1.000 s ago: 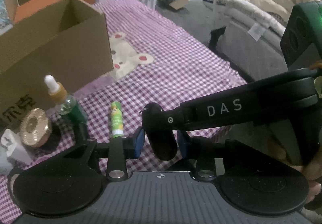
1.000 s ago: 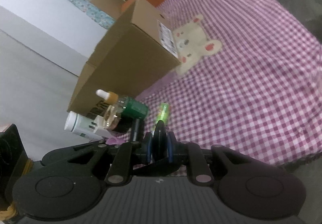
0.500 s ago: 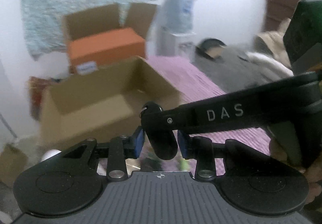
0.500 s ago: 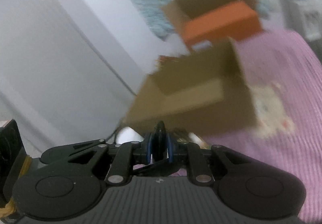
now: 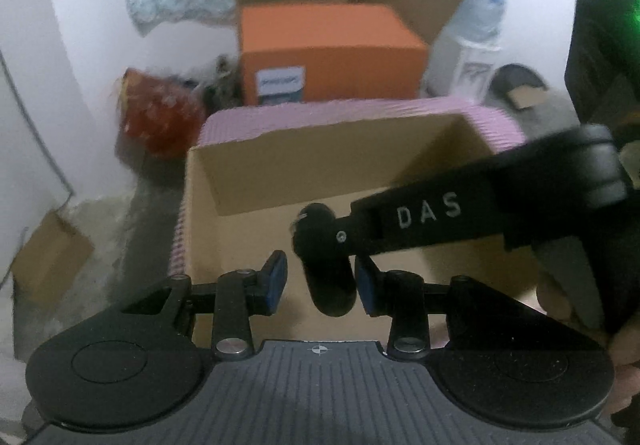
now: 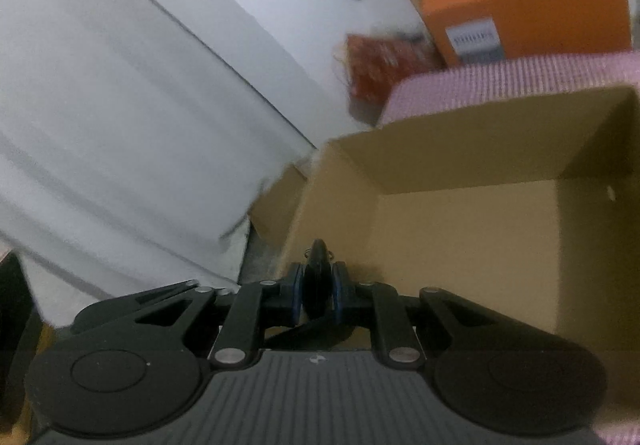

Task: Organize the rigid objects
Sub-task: 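Carry the key fob into the cardboard box and open the right gripper, then move the right gripper to the white pill bottle and grasp it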

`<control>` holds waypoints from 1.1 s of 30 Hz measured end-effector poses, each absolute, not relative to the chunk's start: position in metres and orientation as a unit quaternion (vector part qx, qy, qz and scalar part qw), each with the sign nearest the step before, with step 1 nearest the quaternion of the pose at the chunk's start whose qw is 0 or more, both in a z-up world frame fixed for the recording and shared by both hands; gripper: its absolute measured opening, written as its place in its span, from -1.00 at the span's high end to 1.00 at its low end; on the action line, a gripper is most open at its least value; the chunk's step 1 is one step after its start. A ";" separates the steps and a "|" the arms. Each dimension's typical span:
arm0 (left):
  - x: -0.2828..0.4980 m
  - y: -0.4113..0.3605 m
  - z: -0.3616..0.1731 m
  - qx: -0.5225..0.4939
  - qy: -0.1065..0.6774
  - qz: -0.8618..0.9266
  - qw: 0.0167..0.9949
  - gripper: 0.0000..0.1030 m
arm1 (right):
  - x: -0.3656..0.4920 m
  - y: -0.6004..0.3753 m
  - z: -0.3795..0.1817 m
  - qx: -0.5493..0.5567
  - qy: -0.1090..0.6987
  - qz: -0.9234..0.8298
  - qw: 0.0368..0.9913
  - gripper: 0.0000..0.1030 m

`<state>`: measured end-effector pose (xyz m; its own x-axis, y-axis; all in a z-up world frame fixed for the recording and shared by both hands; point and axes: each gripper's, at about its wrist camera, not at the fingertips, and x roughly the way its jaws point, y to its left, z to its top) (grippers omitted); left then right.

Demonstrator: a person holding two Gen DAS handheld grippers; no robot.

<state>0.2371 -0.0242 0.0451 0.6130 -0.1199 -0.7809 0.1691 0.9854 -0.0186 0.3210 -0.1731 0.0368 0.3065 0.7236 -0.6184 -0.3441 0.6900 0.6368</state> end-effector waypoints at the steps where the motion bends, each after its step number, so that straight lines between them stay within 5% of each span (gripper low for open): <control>1: 0.243 -0.019 0.040 0.025 0.441 -0.074 0.894 0.28 | 0.333 -0.169 0.029 0.202 0.494 0.338 0.775 0.68; 13: 0.260 -0.001 0.016 0.027 0.477 -0.043 0.877 0.26 | 0.398 -0.121 -0.036 0.202 0.578 0.293 0.734 0.64; 33: 0.180 -0.008 0.076 0.017 0.401 -0.080 0.912 0.21 | 0.276 -0.234 0.071 0.274 0.457 0.327 0.780 0.62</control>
<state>0.1802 -0.0082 0.0762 0.6657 -0.1333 -0.7342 0.1597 0.9866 -0.0342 0.2762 -0.2343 0.0710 0.3679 0.7606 -0.5348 -0.2590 0.6363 0.7267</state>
